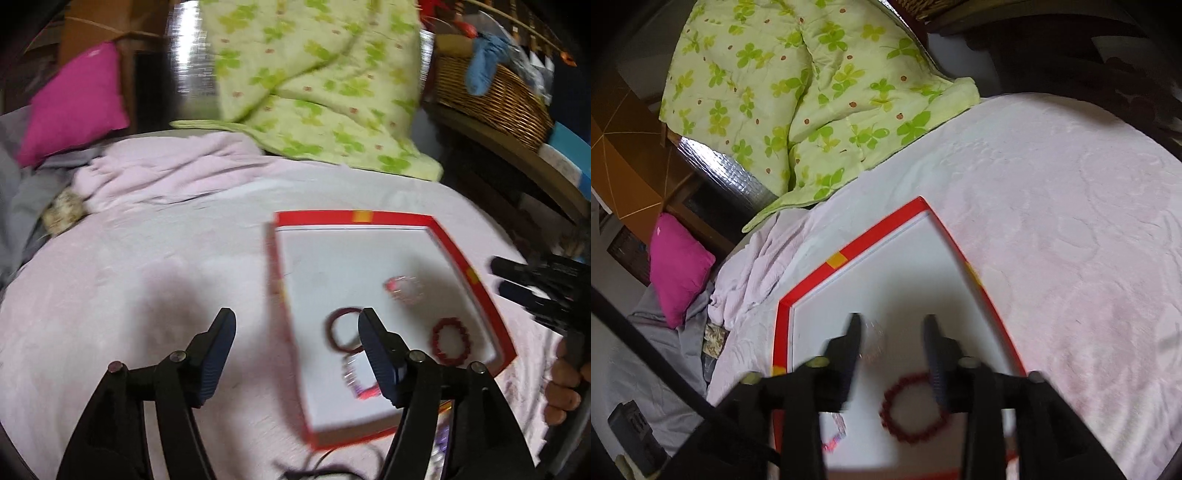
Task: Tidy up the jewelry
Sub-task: 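Lower both held bracelets into the red tray and open both grippers, then withdraw both grippers toward the purple bracelet and black hair tie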
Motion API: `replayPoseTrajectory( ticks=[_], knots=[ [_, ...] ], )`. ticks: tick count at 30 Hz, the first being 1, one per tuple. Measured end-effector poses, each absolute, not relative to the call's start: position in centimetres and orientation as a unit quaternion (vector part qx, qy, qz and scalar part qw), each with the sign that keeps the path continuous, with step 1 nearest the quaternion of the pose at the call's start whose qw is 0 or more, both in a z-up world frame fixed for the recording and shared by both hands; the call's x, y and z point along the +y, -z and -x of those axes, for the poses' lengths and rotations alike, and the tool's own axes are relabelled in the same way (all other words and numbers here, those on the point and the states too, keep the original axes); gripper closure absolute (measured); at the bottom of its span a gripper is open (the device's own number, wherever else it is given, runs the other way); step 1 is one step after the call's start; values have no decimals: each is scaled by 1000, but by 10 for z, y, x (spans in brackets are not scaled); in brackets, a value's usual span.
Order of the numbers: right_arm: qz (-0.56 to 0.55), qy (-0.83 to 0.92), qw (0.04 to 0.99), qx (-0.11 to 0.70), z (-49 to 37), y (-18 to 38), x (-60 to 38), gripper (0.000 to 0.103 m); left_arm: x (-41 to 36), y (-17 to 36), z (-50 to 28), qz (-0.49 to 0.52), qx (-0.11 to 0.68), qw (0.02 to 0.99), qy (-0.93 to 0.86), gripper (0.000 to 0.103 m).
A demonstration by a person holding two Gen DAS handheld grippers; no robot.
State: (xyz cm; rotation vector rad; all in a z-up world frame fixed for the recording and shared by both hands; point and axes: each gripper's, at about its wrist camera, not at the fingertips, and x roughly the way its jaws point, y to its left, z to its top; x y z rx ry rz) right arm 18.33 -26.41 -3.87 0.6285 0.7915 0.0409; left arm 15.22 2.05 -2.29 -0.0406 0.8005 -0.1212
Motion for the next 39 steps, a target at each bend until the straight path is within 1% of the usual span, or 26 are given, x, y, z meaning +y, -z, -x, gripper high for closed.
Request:
replayPoseTrajectory(
  ticks=[1, 10, 15, 20, 24, 31, 39],
  knots=[
    [-297, -18, 876, 379, -178, 37, -265, 53, 24, 24, -146, 16, 389, 920, 49, 33],
    [-294, -34, 882, 367, -103, 28, -269, 53, 41, 30, -83, -6, 391, 920, 28, 33],
    [-310, -44, 867, 387, -52, 49, -272, 53, 42, 43, -40, -8, 407, 913, 31, 33],
    [-319, -56, 847, 421, -34, 68, -267, 53, 34, 55, -6, -41, 419, 906, 52, 33],
    [-298, -77, 846, 434, -32, 72, -251, 53, 37, 62, -8, -72, 423, 902, 53, 32],
    [-280, -91, 840, 456, -44, 78, -233, 53, 51, 64, -24, -43, 439, 896, 45, 33],
    [-270, -105, 828, 481, -51, 83, -219, 53, 27, 68, -30, -53, 451, 889, 65, 32]
  ],
)
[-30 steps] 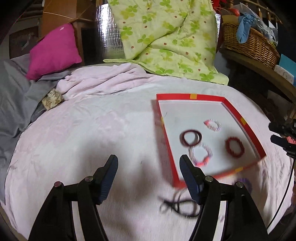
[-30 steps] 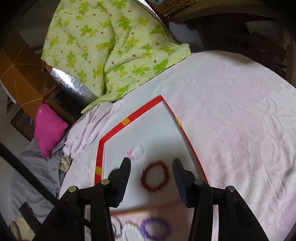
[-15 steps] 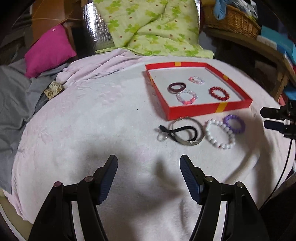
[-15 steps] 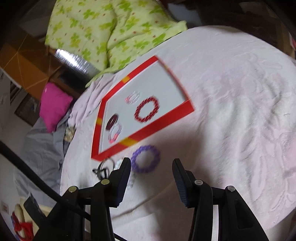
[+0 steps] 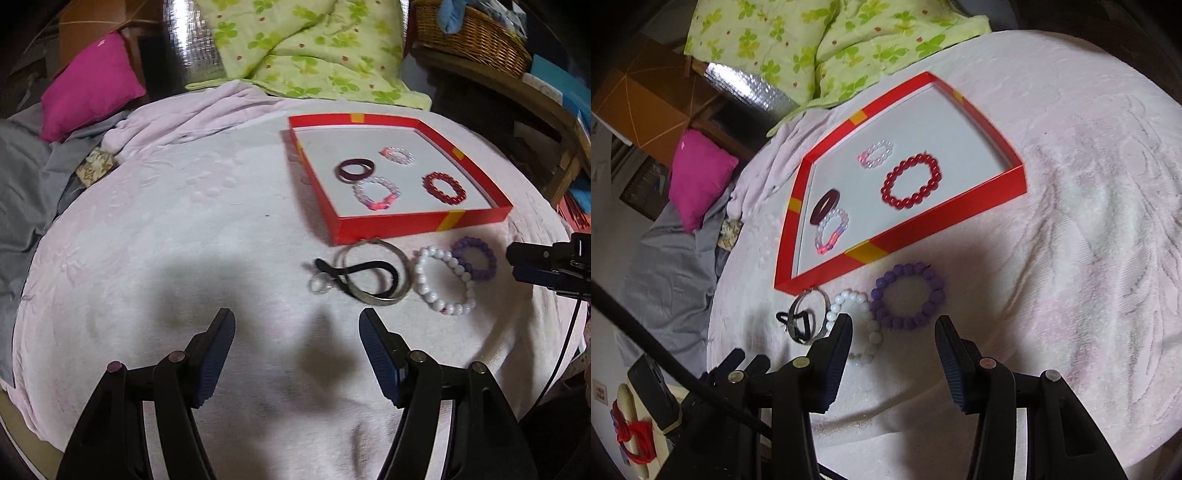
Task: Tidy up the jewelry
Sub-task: 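Withdraw both grippers toward the purple bracelet and black hair tie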
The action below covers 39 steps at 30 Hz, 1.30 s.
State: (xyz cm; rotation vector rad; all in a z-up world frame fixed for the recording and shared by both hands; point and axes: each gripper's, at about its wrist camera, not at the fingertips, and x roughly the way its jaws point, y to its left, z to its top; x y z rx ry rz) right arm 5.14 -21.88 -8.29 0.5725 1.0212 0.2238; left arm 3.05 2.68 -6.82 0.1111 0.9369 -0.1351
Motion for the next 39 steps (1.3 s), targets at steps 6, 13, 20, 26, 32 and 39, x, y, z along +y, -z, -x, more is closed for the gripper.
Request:
replayPoseTrajectory(
  ticks=[6, 13, 20, 26, 32, 39],
  knots=[
    [-265, -108, 827, 484, -50, 83, -222, 53, 21, 68, -31, -50, 454, 886, 79, 32],
    [-287, -91, 823, 481, -47, 84, -243, 53, 23, 70, -34, -16, 461, 882, 96, 33],
    [-290, -91, 822, 482, -46, 85, -244, 53, 18, 72, -37, -15, 466, 880, 94, 32],
    [-283, -94, 821, 487, -47, 85, -238, 53, 14, 72, -40, -2, 466, 878, 107, 32],
    [-288, -82, 819, 490, -49, 89, -241, 53, 3, 72, -47, 20, 465, 877, 124, 33],
    [-287, -74, 819, 491, -47, 90, -242, 52, -17, 81, -58, 32, 473, 865, 165, 58]
  ],
)
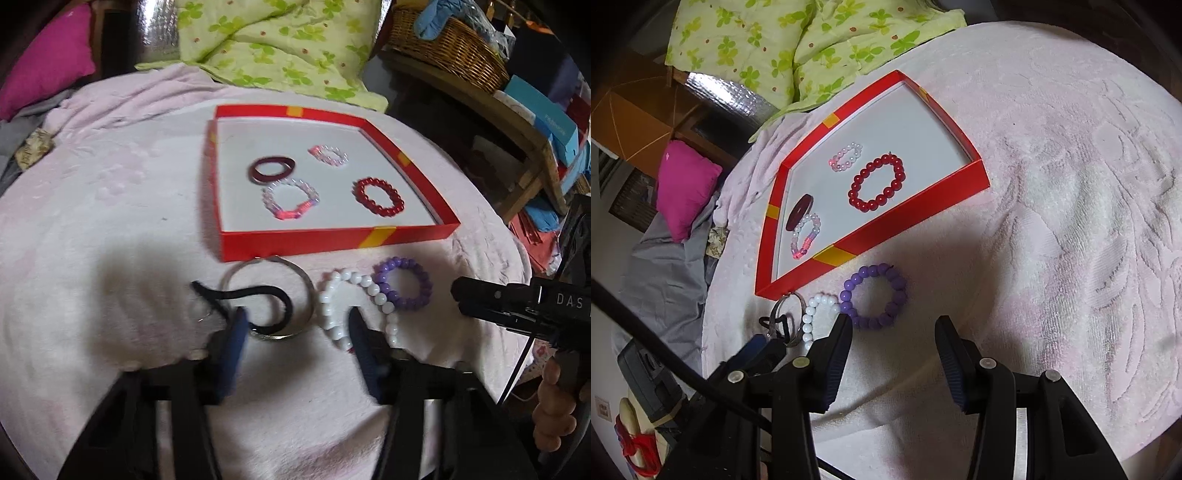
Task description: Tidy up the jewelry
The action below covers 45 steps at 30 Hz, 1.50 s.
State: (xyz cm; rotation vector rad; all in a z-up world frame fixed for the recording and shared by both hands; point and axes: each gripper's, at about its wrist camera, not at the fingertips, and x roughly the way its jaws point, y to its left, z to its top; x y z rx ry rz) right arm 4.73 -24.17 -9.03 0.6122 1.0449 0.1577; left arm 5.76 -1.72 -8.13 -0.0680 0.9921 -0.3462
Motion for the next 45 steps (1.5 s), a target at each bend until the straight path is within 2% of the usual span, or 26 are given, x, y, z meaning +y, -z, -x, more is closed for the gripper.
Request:
replayPoseTrajectory(
  ticks=[2, 7, 11, 13, 15, 17, 25, 28, 30, 32, 34, 37, 39, 40, 41, 45],
  knots=[
    [-287, -69, 820, 491, -50, 91, -240, 52, -19, 86, -62, 36, 482, 860, 166, 73],
    [-250, -50, 837, 485, -64, 88, -229, 52, -10, 90, -66, 68, 487, 854, 171, 94],
    [-212, -39, 843, 493, -80, 92, -221, 53, -2, 87, -61, 74, 482, 854, 180, 95],
    [-183, -29, 846, 501, -88, 98, -217, 60, 4, 86, -60, 77, 481, 855, 178, 95],
    [-143, -17, 858, 494, -89, 96, -211, 80, 11, 82, -56, 84, 478, 855, 183, 96],
    [-119, -10, 863, 492, -87, 96, -206, 91, 16, 79, -54, 82, 473, 858, 182, 96],
    [-128, -10, 865, 486, -75, 94, -214, 92, 42, 72, -51, 71, 461, 873, 145, 96],
    [-135, -9, 861, 490, -72, 94, -219, 92, 50, 75, -56, 85, 468, 870, 131, 94],
    [-143, -11, 858, 493, -72, 96, -222, 92, 53, 78, -61, 98, 473, 866, 126, 84],
    [-144, -12, 858, 494, -72, 95, -222, 92, 55, 80, -64, 112, 475, 864, 122, 56],
    [-143, -12, 857, 495, -71, 96, -221, 92, 53, 81, -68, 119, 472, 866, 118, 52],
    [-139, -12, 857, 495, -70, 96, -220, 92, 51, 84, -76, 127, 467, 867, 121, 52],
    [-139, -12, 857, 495, -71, 96, -220, 92, 51, 88, -81, 132, 469, 865, 119, 61],
    [-140, -12, 857, 495, -71, 96, -220, 92, 51, 91, -84, 134, 473, 862, 120, 80],
    [-140, -12, 857, 495, -71, 96, -220, 92, 50, 95, -86, 137, 479, 858, 124, 92],
    [-144, -15, 858, 492, -70, 95, -218, 92, 51, 92, -86, 150, 475, 857, 131, 96]
  ],
)
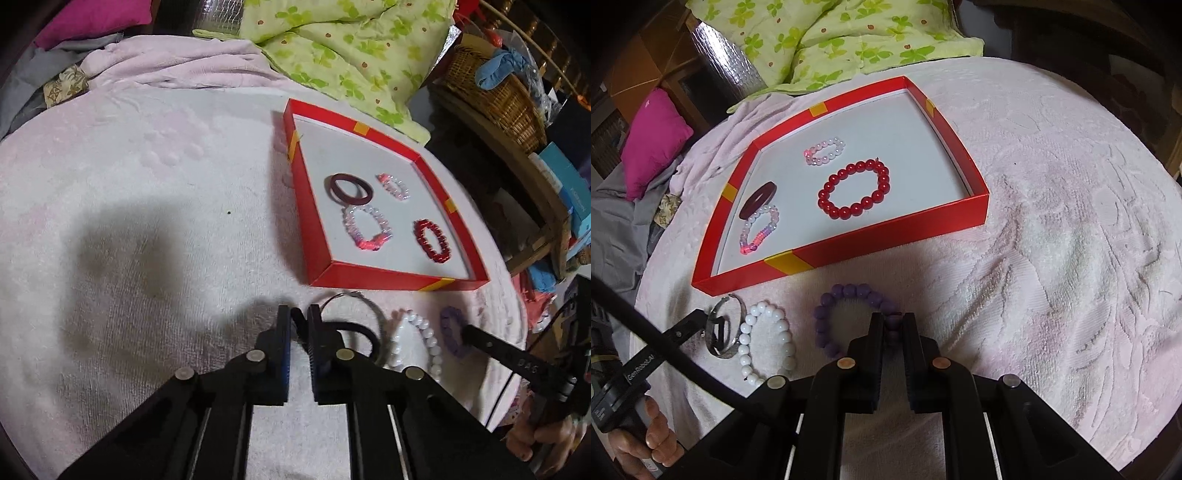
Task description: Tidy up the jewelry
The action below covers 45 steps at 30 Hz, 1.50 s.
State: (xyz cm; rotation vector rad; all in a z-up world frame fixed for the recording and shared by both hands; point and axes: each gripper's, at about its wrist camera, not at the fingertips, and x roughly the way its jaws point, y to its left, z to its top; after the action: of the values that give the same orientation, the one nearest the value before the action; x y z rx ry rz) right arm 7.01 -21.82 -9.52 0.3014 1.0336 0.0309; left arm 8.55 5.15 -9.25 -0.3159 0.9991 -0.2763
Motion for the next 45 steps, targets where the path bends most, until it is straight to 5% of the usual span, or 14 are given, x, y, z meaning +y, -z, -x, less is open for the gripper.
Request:
replayPoseTrajectory(
  ticks=[14, 25, 30, 34, 37, 40, 45],
  knots=[
    [-188, -63, 880, 431, -56, 67, -219, 92, 84, 51, -65, 197, 416, 873, 161, 97],
    [-224, -49, 852, 470, -64, 82, -240, 90, 82, 50, -60, 182, 421, 875, 156, 97],
    [-211, -47, 852, 477, -67, 85, -235, 73, 88, 59, -64, 201, 437, 866, 137, 97],
    [-176, -31, 858, 482, -70, 89, -224, 73, 98, 69, -68, 218, 455, 855, 117, 88],
    [-129, -16, 860, 493, -74, 96, -213, 73, 96, 72, -68, 210, 460, 856, 107, 67],
    [-81, -2, 870, 486, -72, 95, -203, 86, 90, 74, -68, 193, 462, 860, 96, 51],
    [-52, 7, 875, 482, -70, 96, -199, 91, 79, 80, -76, 174, 471, 861, 83, 48]
  ],
)
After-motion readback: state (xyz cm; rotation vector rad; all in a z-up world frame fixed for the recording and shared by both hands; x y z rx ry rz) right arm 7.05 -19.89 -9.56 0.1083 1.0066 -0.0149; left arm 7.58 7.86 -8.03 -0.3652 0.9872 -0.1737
